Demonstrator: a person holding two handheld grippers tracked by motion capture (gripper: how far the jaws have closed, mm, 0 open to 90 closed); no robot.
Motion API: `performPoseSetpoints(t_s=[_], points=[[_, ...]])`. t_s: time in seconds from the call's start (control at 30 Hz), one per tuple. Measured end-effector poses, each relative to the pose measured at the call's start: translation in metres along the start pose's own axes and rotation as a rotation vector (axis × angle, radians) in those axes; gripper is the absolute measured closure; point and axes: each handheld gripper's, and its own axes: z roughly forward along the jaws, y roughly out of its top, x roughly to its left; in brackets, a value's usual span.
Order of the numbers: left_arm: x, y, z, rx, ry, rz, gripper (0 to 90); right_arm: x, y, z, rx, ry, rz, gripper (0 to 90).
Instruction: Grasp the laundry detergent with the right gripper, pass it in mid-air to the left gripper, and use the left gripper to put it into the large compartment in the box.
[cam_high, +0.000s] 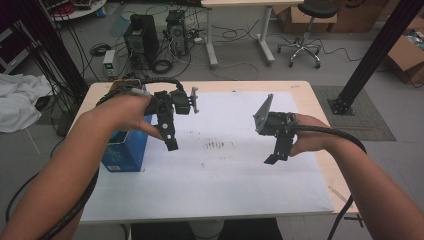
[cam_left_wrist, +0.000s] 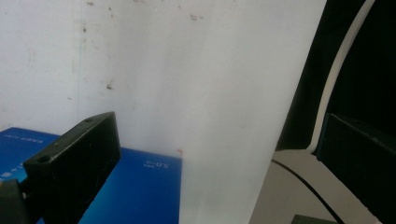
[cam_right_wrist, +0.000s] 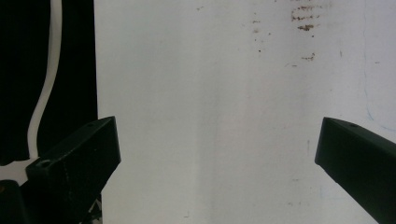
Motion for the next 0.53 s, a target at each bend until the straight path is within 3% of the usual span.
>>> performPoseSetpoints(t_s=[0.53], points=[[0.0009, 0.0014, 0.0031, -0.007, -0.014, 0.011, 0.1, 0.0004, -0.0019, -0.0024, 0.003, -0.006, 0.008, 0.0]])
